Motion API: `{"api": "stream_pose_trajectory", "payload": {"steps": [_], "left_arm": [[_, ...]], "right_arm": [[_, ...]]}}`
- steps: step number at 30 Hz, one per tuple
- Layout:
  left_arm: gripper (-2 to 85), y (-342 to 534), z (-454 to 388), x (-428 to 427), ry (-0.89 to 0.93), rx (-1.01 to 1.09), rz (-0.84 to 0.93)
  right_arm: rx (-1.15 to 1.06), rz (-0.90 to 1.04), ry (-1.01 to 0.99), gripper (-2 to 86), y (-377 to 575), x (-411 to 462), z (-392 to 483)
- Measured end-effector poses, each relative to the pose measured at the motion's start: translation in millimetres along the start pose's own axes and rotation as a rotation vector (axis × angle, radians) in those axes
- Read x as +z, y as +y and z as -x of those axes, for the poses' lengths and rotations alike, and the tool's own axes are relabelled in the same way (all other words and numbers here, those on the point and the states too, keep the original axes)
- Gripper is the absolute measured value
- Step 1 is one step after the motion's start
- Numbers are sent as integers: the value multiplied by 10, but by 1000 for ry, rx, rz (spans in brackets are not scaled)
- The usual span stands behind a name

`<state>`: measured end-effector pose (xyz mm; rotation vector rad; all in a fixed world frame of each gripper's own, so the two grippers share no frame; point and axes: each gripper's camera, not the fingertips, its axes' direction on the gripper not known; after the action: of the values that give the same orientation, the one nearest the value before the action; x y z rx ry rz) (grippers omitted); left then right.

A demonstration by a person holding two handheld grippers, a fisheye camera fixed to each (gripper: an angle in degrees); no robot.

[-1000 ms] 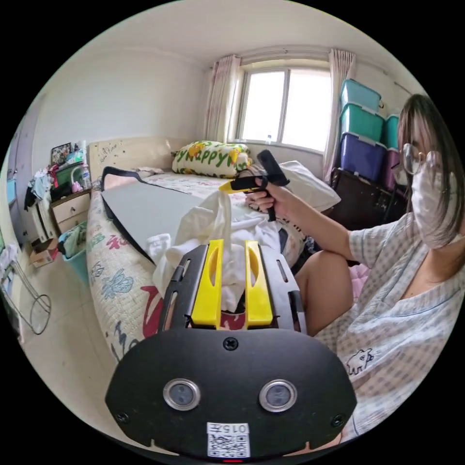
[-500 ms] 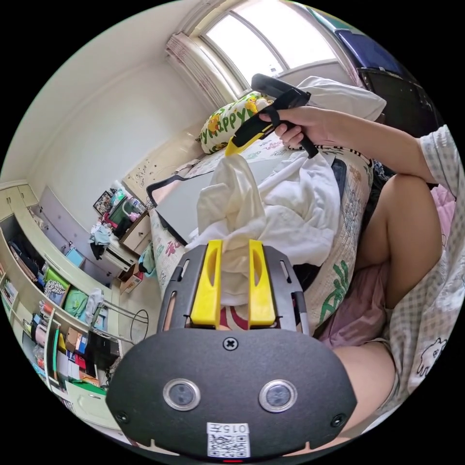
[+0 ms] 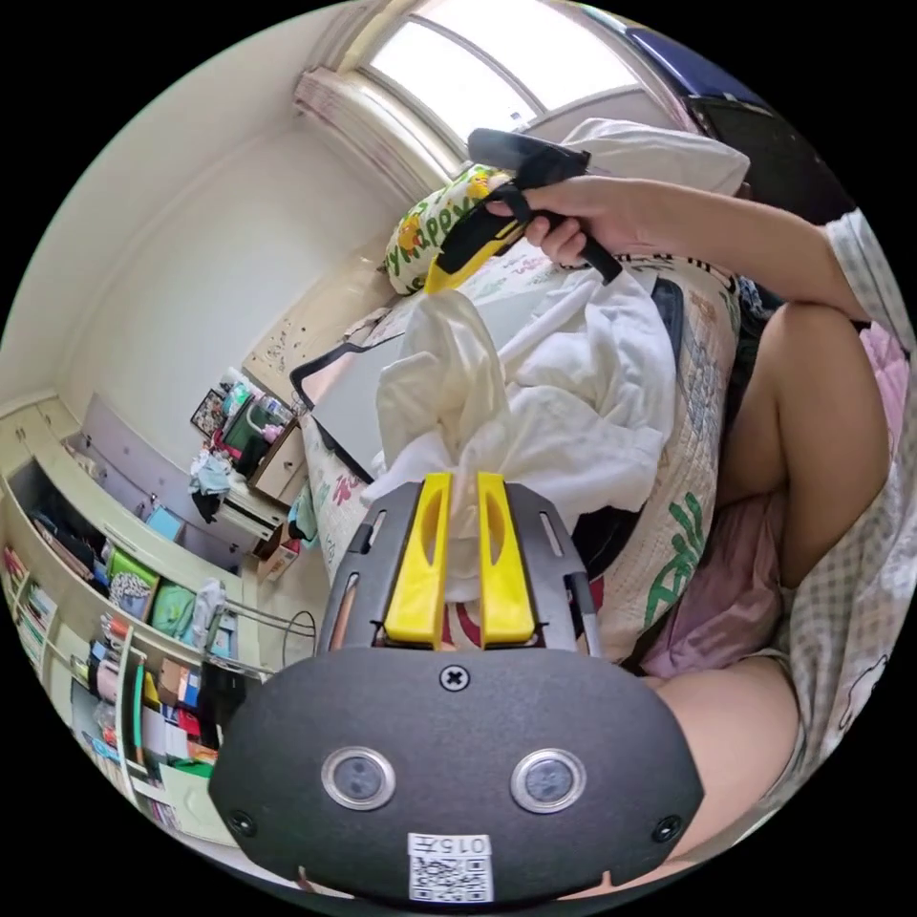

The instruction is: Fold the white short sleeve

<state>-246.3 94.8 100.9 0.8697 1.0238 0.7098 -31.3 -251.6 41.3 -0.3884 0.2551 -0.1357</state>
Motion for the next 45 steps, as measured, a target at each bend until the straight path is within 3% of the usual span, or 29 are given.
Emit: {"api": "stream_pose_trajectory", "payload": {"steps": [8, 13, 22, 28, 32, 36, 41, 45], "left_arm": [[-2, 344, 461, 4, 128, -272, -88], [-3, 644, 615, -14, 220, -375, -170], [2, 851, 471, 73, 242, -352, -166], [49, 908, 241, 113, 344, -266, -189], [70, 885, -62, 122, 294, -157, -138], [72, 895, -362, 81, 124, -96, -126], [65, 957, -560, 332, 225, -70, -25], [26, 1138, -591, 257, 192, -155, -50]], "right_arm": [[31, -36, -50, 3, 20, -46, -43], [-126, 250, -104, 18, -46, 232, 144], [-252, 372, -48, 104, -14, 432, 457], [-292, 535, 80, 72, 98, 840, 592], [-226, 525, 39, 46, 181, 871, 452], [-187, 464, -20, 40, 304, 763, 352], [-132, 387, -100, 36, 473, 618, 215], [-38, 284, -197, 29, 676, 438, 30]]}}
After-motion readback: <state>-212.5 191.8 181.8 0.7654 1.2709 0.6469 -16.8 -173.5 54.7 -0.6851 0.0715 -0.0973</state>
